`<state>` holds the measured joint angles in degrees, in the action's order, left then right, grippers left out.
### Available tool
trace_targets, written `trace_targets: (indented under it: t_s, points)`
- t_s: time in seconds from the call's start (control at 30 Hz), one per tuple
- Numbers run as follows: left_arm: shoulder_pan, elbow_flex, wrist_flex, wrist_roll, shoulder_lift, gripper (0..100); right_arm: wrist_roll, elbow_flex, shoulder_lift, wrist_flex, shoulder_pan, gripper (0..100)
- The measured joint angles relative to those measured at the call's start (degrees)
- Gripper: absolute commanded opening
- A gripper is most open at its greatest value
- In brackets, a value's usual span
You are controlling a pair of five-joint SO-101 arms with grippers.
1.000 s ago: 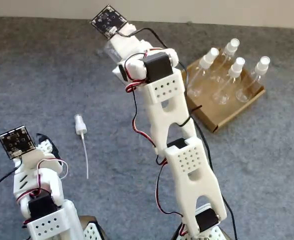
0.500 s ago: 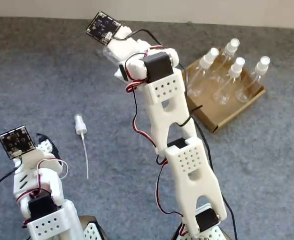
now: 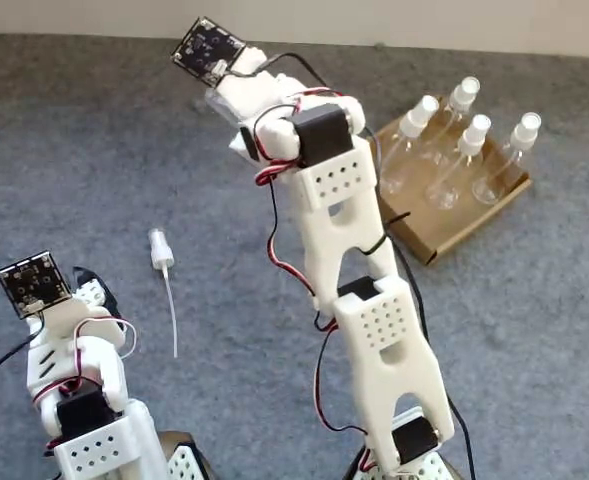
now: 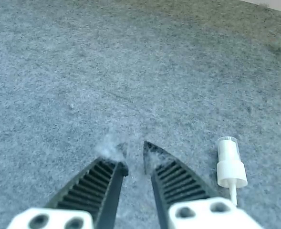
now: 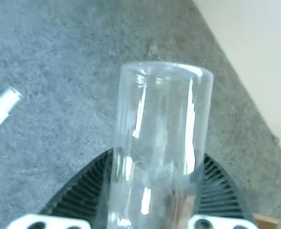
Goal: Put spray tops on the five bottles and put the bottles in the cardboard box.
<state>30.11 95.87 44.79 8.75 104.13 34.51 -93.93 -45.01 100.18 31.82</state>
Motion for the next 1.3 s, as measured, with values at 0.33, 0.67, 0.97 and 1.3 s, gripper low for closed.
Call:
trace_targets:
  t_s: [0.33, 0.67, 0.97, 1.3]
  points:
    - [0.0, 0.0, 0.0, 0.0, 0.0, 1, -7.5, 0.0, 7.5, 0.1, 1.8, 14.9]
    - [0.0, 0.0, 0.0, 0.0, 0.0, 1, -7.8, -0.1, 8.6, 0.2, 1.8, 14.9]
    - [0.0, 0.0, 0.0, 0.0, 0.0, 1, -14.1, -0.1, 13.4, 0.2, 1.8, 14.9]
    - [0.0, 0.0, 0.0, 0.0, 0.0, 1, -16.3, 17.8, 31.6, 0.2, 1.9, 14.9]
